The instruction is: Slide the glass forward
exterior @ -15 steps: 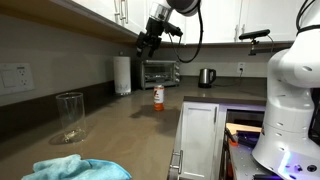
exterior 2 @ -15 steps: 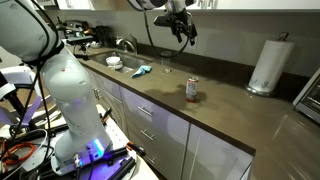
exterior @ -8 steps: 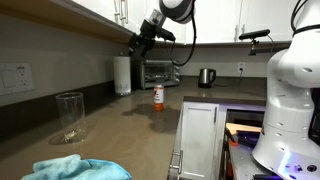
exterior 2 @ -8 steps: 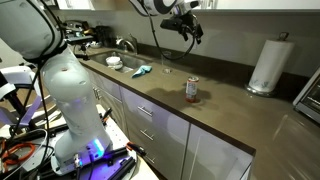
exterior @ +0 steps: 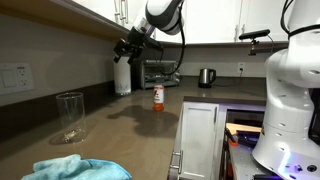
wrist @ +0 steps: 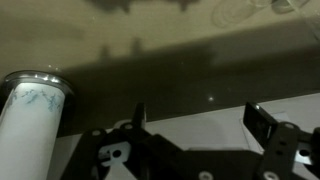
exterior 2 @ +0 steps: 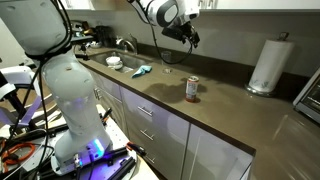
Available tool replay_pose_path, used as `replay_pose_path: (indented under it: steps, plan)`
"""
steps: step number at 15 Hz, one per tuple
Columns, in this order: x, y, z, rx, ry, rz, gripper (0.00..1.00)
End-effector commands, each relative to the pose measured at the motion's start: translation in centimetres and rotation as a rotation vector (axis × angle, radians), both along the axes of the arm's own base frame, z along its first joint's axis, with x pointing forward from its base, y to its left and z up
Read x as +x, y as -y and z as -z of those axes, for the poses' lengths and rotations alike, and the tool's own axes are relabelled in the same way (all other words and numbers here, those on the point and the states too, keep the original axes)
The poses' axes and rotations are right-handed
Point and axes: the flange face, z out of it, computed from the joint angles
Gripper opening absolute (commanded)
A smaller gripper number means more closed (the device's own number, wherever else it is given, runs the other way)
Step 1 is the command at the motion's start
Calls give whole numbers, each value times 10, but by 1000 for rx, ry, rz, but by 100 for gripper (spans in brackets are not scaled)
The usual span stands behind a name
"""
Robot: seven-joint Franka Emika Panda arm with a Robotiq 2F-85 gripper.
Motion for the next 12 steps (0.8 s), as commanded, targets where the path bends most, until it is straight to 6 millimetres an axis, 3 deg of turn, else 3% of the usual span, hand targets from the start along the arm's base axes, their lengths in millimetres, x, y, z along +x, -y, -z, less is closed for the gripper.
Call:
replay_pose_path:
  steps: [1, 12]
  plan:
    - [16, -12, 9, 15, 22, -34, 100]
    - [26, -38, 44, 18, 85, -37, 100]
